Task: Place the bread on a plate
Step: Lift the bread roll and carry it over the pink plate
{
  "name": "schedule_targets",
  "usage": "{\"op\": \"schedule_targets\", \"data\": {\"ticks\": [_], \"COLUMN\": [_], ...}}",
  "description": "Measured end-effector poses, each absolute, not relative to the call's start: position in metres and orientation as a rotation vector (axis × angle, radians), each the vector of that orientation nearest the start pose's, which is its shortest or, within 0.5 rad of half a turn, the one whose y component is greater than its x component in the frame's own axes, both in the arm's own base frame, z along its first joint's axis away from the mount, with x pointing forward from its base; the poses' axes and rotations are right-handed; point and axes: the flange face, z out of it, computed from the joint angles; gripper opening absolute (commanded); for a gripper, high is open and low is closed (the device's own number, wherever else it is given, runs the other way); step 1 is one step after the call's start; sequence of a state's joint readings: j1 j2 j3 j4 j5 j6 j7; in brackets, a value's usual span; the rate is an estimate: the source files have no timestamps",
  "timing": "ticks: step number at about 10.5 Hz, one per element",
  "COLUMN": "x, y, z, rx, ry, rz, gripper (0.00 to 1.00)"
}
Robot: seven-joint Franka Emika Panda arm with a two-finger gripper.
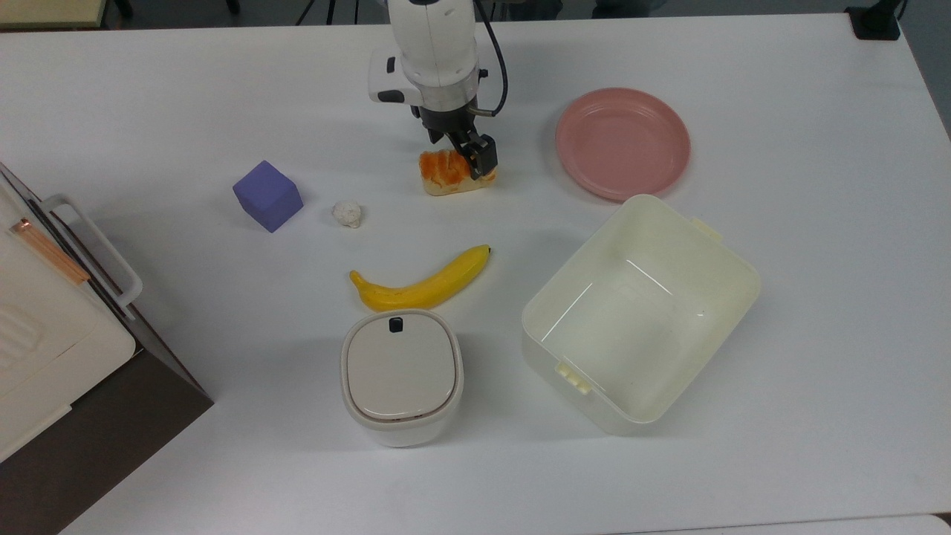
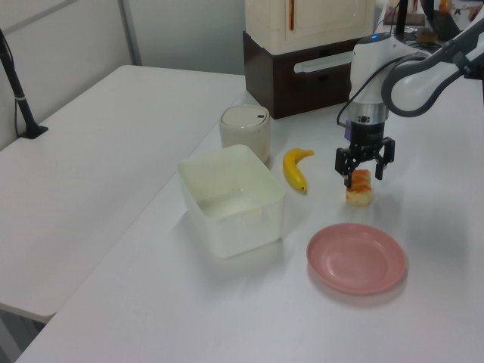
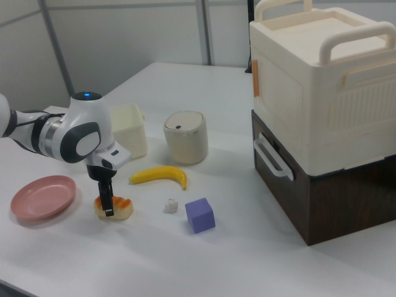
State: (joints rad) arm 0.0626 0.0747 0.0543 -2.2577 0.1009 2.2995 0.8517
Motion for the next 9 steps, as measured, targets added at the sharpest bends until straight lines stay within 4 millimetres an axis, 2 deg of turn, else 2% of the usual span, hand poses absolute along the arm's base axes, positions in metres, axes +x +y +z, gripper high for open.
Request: {"op": "schedule_targets", "data": {"ticks": [2, 3, 5, 6, 7, 9], "x": [0.525, 0.526, 0.532, 0.535, 0.537, 0.532], "y": [0.068, 0.068, 0.071, 0.076, 0.086, 0.122], "z": [0.329, 0.331, 0.339, 0.350, 0.362, 0.388], "rx": [-2.834, -2.828, -2.820, -2.815, -2.820, -2.844], "ry": [1.195, 1.193, 1.182, 1.164, 1.136, 1.042], "rz": [0.064, 0.044, 0.010, -0.019, -0.028, -0.012], "gripper": [0.51, 0.43, 0.40, 0.40, 0.40, 0.40]}}
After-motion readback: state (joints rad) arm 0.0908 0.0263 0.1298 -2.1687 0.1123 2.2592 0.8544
